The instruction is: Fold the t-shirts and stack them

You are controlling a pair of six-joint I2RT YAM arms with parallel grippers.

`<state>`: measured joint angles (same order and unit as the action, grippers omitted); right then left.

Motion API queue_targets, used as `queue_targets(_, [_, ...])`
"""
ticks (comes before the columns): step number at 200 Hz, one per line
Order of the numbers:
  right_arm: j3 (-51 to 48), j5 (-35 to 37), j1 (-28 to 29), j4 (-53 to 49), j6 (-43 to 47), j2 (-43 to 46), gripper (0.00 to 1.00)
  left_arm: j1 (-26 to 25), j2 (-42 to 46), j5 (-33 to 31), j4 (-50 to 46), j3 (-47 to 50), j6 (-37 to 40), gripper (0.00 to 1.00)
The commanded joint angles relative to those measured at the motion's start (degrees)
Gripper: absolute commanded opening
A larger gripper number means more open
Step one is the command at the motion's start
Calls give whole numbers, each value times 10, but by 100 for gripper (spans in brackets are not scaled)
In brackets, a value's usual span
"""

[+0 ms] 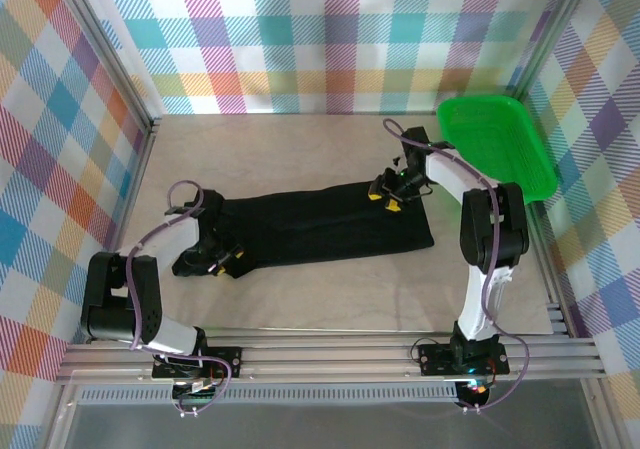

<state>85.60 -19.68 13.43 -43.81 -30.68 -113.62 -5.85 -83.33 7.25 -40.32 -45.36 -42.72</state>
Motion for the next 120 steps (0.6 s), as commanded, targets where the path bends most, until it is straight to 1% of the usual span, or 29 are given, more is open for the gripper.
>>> queue_targets(1, [16, 29, -6, -34, -2, -18, 49, 1, 42, 19, -10, 23, 7, 39])
queue_targets(21, [12, 48, -10, -40, -3, -30, 48, -1, 63, 24, -32, 44, 11, 28])
queue_targets(45, [13, 68, -12, -48, -3, -48, 47, -1, 82, 23, -55, 79, 16, 25])
queue_targets(63, [14, 80, -13, -55, -3, -58, 47, -1, 97, 26, -64, 96, 15, 25])
queue_targets(81, [16, 86, -13, -59, -4, -63, 47, -1, 113, 28, -84, 93, 18, 30])
queue_targets(94, [17, 88, -14, -59, -3, -64, 47, -1, 126, 20, -103, 83, 13, 29])
queue_targets(99, [17, 88, -14, -59, -3, -65, 47, -1, 130, 10, -114, 76, 9, 27])
queue_targets(111, [18, 86, -14, -59, 0, -66, 46, -1, 139, -27, -146, 48, -4, 14])
queue_targets(120, [18, 83, -14, -58, 2, -65, 46, 0, 153, -40, -150, 27, -15, 12])
